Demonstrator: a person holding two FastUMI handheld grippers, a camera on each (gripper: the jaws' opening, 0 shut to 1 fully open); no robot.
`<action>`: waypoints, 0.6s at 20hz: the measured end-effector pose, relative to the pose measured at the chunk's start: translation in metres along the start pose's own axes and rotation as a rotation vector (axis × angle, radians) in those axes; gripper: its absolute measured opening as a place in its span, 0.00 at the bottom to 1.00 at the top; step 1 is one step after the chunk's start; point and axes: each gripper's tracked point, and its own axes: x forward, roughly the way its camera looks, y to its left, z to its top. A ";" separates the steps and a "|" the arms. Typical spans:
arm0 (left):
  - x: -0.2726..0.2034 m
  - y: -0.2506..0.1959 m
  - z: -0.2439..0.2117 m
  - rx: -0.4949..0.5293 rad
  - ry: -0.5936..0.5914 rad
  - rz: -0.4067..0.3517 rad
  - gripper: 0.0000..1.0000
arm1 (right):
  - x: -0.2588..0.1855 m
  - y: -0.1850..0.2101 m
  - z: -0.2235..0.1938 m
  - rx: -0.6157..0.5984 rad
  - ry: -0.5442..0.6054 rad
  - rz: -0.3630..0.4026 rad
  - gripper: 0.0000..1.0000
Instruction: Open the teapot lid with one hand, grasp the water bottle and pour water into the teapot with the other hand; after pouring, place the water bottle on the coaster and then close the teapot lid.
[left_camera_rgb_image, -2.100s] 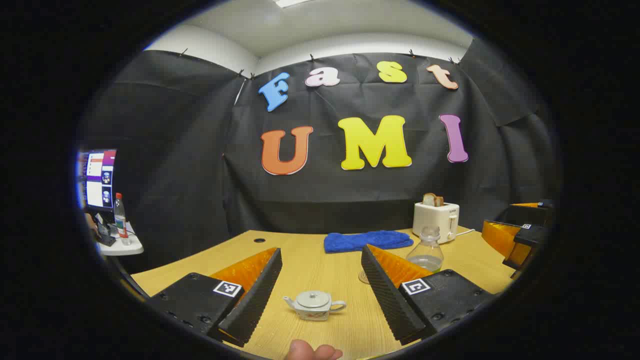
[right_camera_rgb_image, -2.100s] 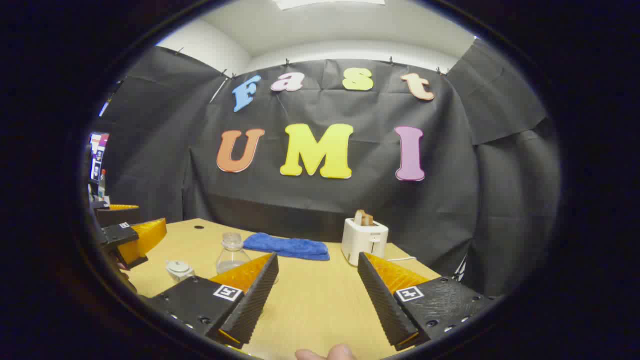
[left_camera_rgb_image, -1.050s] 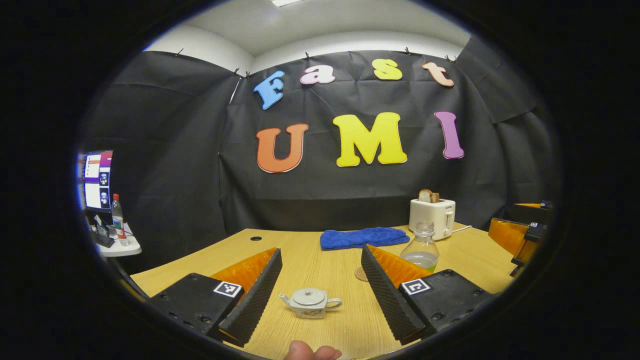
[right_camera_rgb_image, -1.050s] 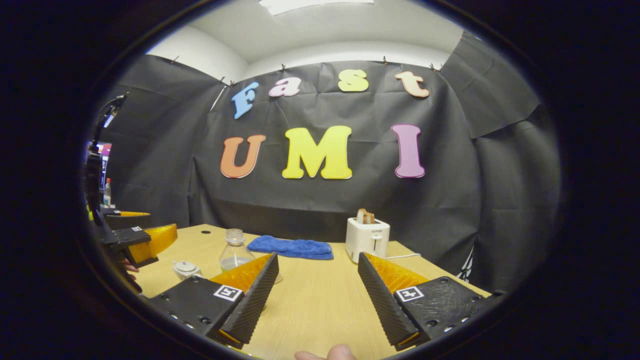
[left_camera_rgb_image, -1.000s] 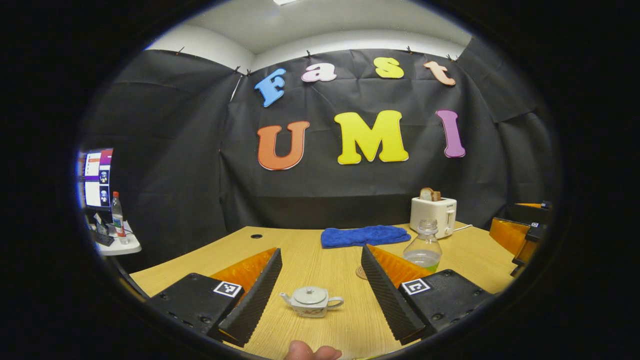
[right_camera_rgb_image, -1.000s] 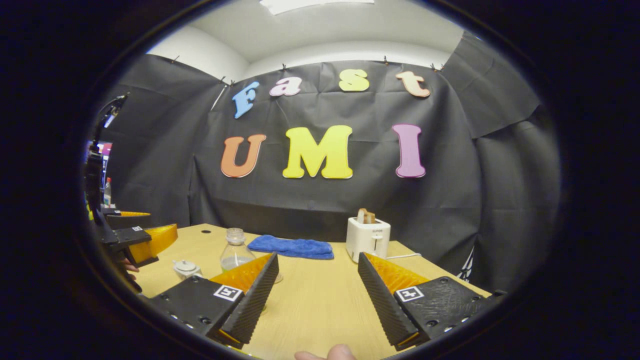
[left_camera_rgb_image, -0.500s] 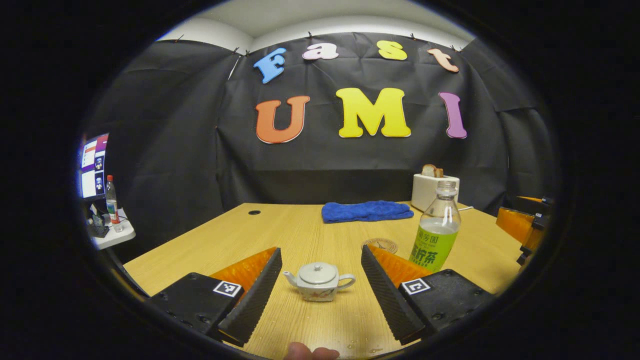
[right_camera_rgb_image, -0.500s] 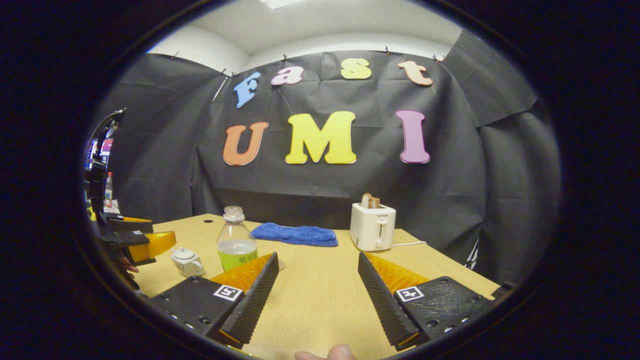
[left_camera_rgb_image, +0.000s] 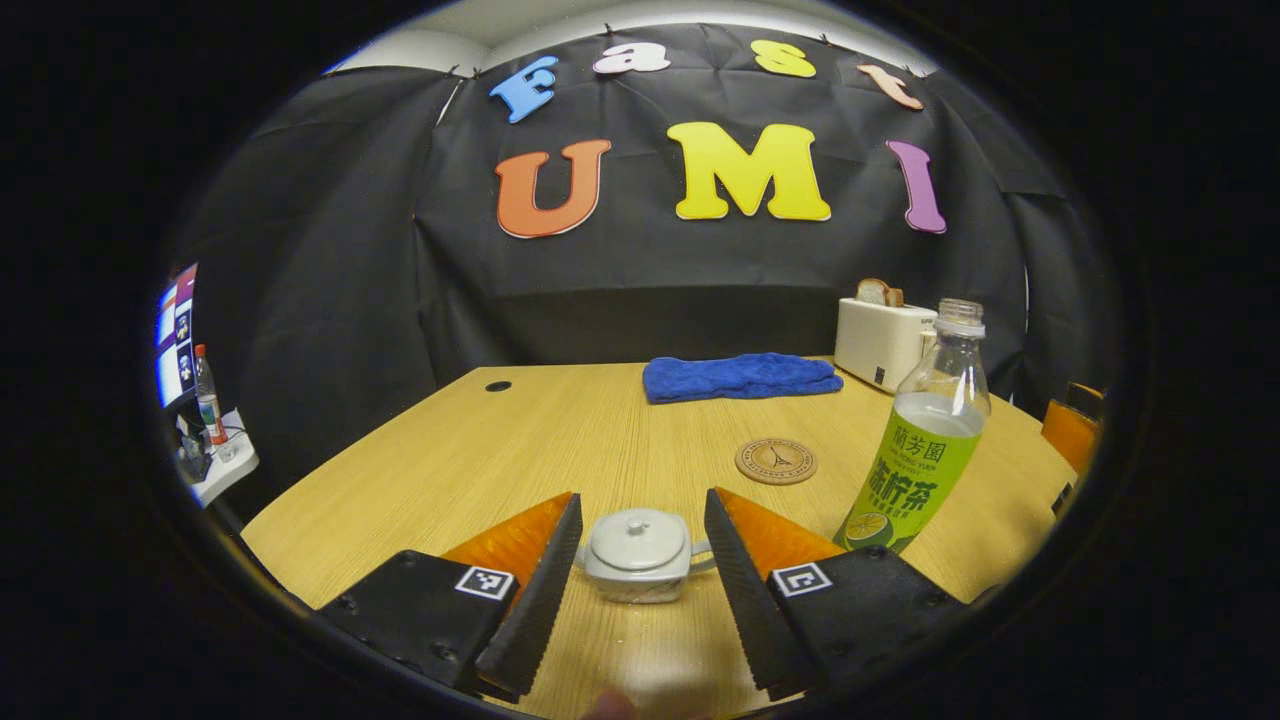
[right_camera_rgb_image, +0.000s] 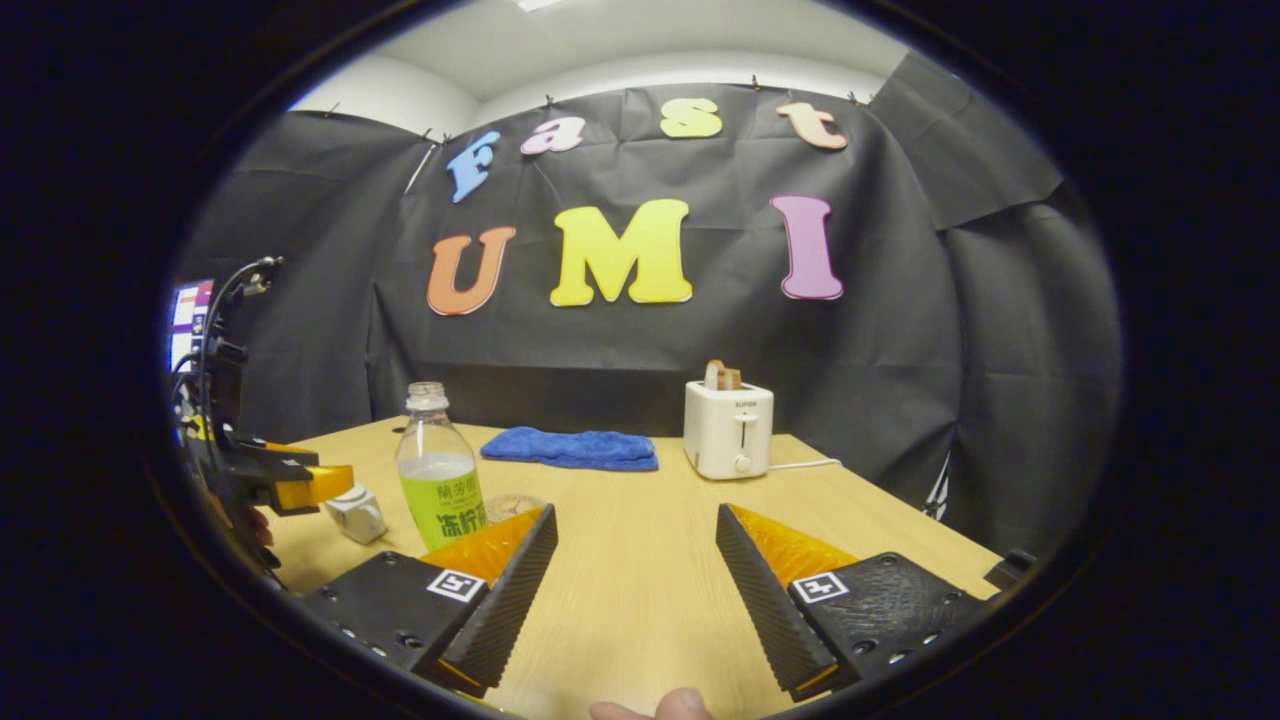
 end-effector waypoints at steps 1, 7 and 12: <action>0.003 0.000 -0.001 0.004 0.010 0.004 0.76 | 0.002 -0.001 -0.002 0.002 0.003 -0.003 0.96; 0.011 0.004 -0.011 0.020 0.067 0.035 0.43 | 0.002 -0.009 -0.009 0.027 0.023 -0.015 0.95; 0.015 0.003 -0.009 0.039 0.071 0.039 0.12 | 0.003 -0.011 -0.011 0.029 0.026 -0.021 0.95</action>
